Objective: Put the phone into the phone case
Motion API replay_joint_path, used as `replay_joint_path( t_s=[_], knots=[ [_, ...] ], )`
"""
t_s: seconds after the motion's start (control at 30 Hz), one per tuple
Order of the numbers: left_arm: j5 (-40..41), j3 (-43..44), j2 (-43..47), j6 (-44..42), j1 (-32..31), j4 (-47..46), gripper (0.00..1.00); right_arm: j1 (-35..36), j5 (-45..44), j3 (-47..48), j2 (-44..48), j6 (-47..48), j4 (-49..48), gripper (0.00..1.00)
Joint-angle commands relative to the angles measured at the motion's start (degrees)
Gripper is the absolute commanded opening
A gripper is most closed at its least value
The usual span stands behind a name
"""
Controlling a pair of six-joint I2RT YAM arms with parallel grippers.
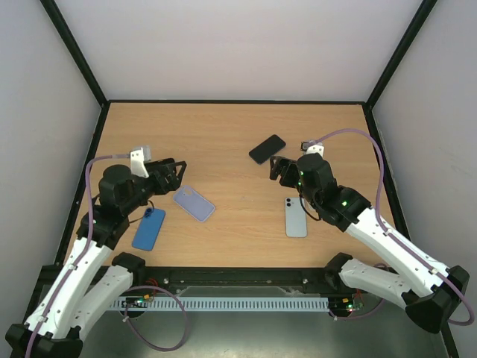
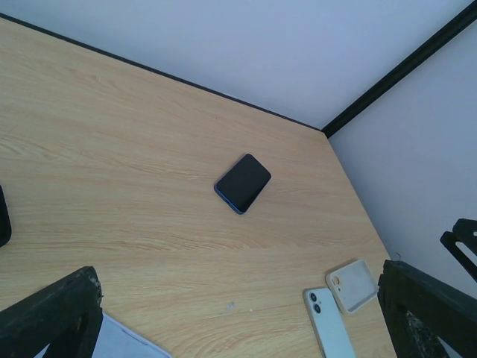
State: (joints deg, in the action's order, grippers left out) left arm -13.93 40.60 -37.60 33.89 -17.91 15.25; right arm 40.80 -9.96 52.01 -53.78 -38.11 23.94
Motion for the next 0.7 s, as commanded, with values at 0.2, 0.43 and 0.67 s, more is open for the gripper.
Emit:
replay_joint_path(
  t_s=[0.2,0.43,0.67],
  knots=[
    [-1.8,-0.6,-0.4,-3.1,0.4,0.0,1.0,-0.3,-4.2,-2.5,-1.3,-2.8,1.2,0.97],
    [-0.6,-1.9,-2.6,-2.5,0.4,0.9,1.0,-0.4,-3.8,-5.5,-6.9,-5.6,1.9,0.97],
    [-0.1,-2.8,-6.8,-1.7,0.4,1.0,1.0,-5.3,-2.1,-10.2,-14.4,-4.4,0.7,0.98]
  ],
)
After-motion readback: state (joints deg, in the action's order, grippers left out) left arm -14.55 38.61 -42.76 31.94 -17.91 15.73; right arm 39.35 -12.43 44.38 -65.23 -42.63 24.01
